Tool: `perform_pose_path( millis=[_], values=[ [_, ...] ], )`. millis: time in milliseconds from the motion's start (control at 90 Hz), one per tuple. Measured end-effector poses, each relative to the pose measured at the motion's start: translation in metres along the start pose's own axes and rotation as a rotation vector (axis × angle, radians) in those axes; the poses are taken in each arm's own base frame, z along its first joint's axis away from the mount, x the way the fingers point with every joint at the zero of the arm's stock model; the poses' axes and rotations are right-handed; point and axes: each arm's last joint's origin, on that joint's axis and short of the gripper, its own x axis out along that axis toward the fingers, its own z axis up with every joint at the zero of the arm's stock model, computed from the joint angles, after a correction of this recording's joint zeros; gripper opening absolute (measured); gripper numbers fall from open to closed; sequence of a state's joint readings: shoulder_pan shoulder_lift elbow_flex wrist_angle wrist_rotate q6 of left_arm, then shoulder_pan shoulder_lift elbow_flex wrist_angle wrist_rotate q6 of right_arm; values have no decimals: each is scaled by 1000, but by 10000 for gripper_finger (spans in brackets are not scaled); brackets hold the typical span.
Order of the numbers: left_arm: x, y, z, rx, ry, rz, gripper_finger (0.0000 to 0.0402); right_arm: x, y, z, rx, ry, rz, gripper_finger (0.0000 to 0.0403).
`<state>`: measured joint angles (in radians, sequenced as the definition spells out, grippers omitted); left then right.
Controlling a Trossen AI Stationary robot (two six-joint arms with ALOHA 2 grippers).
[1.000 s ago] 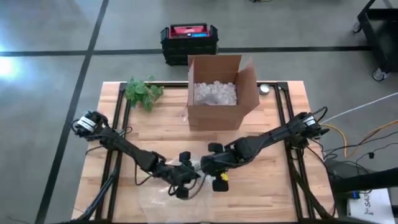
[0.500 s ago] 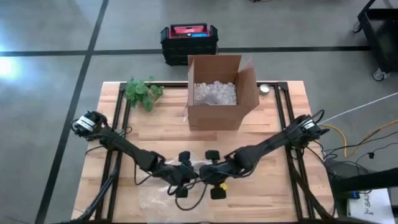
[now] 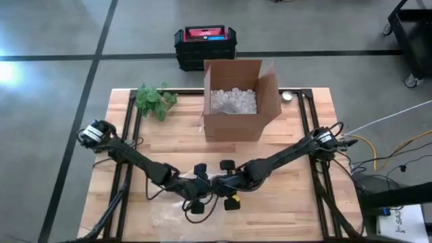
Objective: Wrap mug
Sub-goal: Wrap the yellow mug with bubble wrap
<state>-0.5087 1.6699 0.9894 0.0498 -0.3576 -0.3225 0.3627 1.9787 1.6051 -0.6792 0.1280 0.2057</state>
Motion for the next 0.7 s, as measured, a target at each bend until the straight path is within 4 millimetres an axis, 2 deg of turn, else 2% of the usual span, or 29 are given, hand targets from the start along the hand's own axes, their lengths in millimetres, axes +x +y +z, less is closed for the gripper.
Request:
perform_pose_path(
  millis=[411, 533, 700],
  values=[
    [-1, 0, 1, 3, 1, 2, 0, 39, -12, -4, -63, 56, -18, 2],
    [-2, 1, 1, 5, 2, 4, 0, 39, -12, -2, -67, 47, -17, 2],
    [-2, 1, 0, 7, 7, 2, 0, 25, -12, 3, -63, 30, -17, 2]
  ],
)
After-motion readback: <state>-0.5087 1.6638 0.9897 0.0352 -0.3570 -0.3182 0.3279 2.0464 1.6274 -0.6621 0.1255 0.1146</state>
